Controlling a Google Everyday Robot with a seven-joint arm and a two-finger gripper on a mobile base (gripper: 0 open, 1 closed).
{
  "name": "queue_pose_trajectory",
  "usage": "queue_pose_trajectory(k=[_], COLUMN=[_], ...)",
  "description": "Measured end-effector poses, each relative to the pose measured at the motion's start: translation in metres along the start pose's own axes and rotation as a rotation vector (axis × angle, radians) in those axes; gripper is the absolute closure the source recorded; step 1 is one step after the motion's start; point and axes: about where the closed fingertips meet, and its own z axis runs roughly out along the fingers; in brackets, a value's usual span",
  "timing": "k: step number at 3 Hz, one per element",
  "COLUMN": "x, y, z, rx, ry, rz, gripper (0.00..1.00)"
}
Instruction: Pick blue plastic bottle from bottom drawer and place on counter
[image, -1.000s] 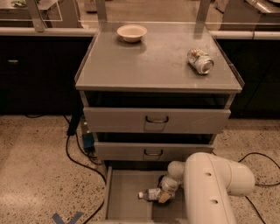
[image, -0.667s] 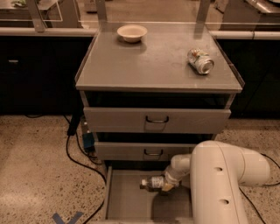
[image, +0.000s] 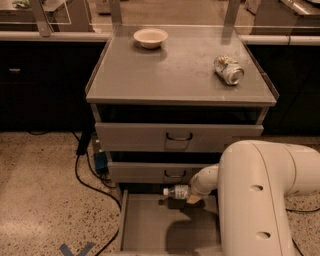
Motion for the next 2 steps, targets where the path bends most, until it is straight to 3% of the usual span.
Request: queue_pose_trajectory(k=[2], x=[0.0045], y=[0.0051], z=[-0.0091], rx=[0.006], ry=[0.015], rz=[0.011], gripper=[1.0])
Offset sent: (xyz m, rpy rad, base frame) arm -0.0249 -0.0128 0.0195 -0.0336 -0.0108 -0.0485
